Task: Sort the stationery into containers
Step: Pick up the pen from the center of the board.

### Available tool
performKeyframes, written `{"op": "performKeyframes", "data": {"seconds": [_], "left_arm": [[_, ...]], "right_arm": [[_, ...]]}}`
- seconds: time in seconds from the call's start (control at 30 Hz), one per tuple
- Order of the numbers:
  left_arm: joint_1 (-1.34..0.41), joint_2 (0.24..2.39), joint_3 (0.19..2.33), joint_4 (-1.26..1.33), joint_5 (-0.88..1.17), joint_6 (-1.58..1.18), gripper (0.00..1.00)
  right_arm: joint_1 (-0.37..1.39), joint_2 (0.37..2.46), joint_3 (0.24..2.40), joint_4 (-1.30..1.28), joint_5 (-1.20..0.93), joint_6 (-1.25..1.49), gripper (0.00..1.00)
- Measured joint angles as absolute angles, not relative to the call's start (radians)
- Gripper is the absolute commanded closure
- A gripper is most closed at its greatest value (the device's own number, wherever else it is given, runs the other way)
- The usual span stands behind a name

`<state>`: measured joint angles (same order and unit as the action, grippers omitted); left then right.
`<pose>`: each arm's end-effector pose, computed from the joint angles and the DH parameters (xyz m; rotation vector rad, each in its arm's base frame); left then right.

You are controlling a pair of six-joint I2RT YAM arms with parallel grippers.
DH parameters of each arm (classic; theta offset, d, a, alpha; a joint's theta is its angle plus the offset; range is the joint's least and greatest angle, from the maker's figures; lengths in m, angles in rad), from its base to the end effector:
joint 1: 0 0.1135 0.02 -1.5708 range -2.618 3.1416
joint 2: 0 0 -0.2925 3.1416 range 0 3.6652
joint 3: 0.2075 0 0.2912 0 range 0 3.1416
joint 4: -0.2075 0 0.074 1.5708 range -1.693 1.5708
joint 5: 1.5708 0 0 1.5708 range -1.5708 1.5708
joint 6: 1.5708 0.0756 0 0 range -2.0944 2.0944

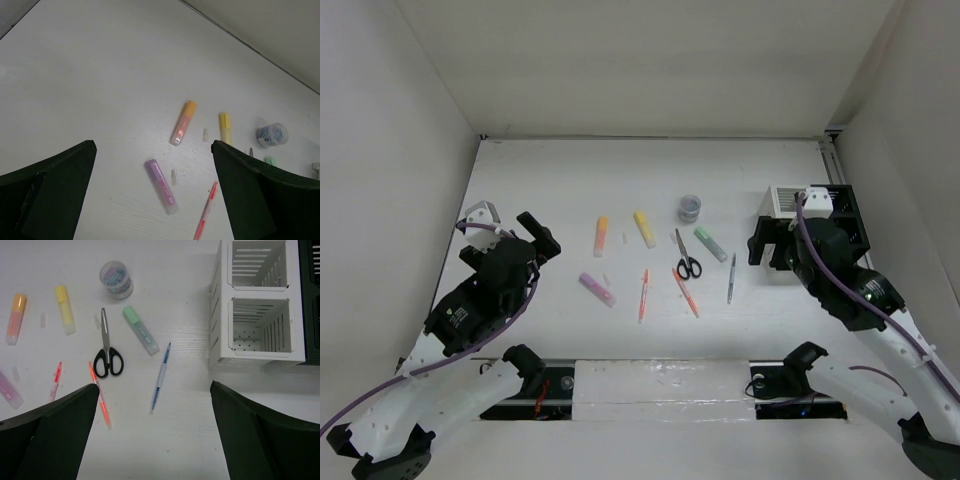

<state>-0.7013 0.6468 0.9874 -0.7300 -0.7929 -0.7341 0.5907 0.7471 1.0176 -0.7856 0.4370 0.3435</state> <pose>0.1514 -0.0574 0.3933 -0.5281 1.7692 -0.2234 0.1739 0.0781 0.3760 0.0105 2.0359 0.1298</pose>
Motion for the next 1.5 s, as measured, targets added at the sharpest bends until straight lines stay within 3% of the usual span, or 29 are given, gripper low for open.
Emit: {"op": "performKeyframes", "data": {"seconds": [0.2, 0.6, 1.17, 1.5], "left_arm": [[-0.701, 0.647, 0.987, -0.730, -0.792, -0.734, 0.00], [-0.701, 0.644, 0.984, -0.706, -0.751, -0.702, 0.00], [-0.701, 0.621, 0.974, -0.673, -0.682, -0.654, 0.00], [-0.701, 0.604, 0.974, -0.669, -0.667, -0.646, 0.00]], "right_arm": [[0.591, 0.778, 1.016, -0.781, 0.411, 0.379, 0.01], [0.586, 1.108, 0.908, -0.747, 0.331, 0.495, 0.02], [0.551, 1.361, 0.793, -0.603, 0.303, 0.579, 0.12], [0.551, 1.476, 0.786, -0.544, 0.300, 0.595, 0.31]]}}
